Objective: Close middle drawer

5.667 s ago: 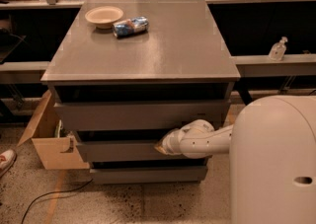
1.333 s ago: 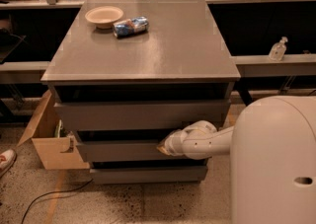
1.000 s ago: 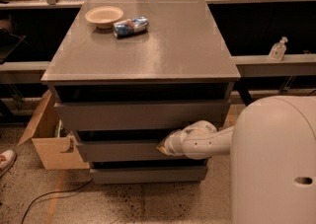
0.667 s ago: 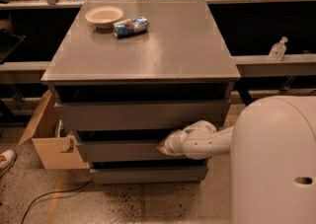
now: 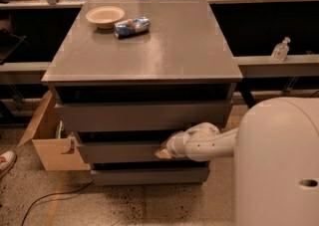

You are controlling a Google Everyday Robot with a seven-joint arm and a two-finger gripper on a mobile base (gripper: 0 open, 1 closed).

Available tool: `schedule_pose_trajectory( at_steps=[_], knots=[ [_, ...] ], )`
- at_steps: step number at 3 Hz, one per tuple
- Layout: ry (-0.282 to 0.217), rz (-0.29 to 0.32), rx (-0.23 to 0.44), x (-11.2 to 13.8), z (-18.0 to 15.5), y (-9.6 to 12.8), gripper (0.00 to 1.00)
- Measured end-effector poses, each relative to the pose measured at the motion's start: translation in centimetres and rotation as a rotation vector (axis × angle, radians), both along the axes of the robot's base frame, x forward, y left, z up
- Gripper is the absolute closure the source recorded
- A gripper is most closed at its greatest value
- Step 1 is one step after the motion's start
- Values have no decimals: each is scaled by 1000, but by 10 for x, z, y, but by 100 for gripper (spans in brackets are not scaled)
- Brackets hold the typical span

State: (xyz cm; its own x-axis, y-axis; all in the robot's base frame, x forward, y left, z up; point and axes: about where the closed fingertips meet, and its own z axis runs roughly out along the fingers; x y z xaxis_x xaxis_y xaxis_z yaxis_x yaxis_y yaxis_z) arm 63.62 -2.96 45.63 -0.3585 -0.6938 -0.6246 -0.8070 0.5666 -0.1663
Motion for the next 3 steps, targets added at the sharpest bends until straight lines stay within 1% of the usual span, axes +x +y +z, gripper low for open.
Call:
schedule_pose_trajectory(
  at_steps=[1, 3],
  knots=[
    [-1, -1, 1, -4, 0, 0, 0],
    [0, 0, 2, -18, 2, -1, 0]
  ],
)
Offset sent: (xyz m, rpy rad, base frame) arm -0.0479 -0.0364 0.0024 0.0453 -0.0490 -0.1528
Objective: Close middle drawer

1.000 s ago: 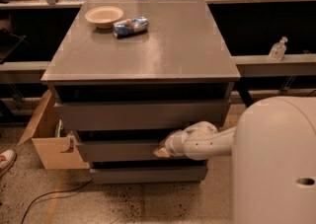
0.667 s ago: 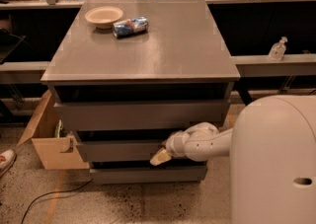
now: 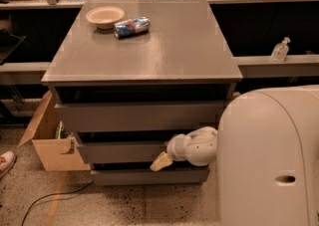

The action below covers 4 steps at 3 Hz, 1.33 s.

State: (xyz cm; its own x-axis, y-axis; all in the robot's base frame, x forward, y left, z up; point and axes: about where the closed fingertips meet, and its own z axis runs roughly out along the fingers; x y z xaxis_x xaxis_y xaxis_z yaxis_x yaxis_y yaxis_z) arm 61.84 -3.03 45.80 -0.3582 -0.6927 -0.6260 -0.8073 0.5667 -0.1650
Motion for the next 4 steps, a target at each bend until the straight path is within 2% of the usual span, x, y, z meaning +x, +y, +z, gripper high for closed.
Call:
schedule_pose_trajectory(
  at_steps=[1, 2, 3, 4],
  knots=[
    [0, 0, 0, -2, 0, 0, 15],
    [0, 0, 0, -3, 0, 0, 39],
    [-30, -63, 14, -8, 12, -30, 62],
    [-107, -126, 8, -33, 31, -70, 85]
  ],
)
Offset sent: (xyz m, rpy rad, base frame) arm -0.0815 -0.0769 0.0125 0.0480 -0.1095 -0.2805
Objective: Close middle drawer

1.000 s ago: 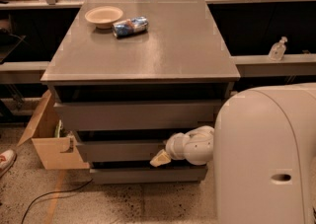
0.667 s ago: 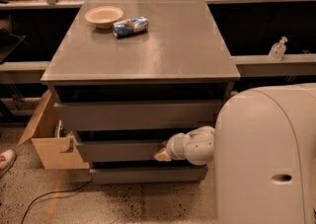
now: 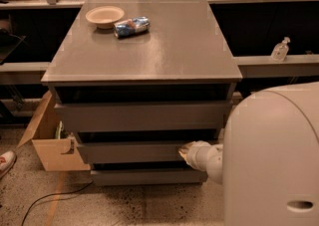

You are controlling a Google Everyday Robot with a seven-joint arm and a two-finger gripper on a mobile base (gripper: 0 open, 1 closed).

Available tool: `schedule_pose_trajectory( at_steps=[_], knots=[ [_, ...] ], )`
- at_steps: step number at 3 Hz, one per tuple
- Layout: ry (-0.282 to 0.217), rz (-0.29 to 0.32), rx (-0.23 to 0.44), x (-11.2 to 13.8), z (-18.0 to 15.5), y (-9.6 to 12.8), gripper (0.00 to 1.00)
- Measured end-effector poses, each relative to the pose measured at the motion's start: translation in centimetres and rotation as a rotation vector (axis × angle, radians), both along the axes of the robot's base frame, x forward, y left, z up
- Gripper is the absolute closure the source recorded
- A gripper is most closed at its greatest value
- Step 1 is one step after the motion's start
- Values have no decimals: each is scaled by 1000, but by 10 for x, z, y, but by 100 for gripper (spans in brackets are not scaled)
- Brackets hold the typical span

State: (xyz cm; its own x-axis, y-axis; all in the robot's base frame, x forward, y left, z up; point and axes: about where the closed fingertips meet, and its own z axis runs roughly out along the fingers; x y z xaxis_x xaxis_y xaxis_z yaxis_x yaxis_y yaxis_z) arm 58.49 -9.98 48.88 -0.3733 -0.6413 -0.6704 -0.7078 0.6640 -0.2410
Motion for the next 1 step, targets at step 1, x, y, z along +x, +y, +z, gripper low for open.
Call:
schedule_pose_trajectory(
  at_steps=[1],
  knots=[
    [-49, -89, 17, -22, 9, -20, 100]
  ],
)
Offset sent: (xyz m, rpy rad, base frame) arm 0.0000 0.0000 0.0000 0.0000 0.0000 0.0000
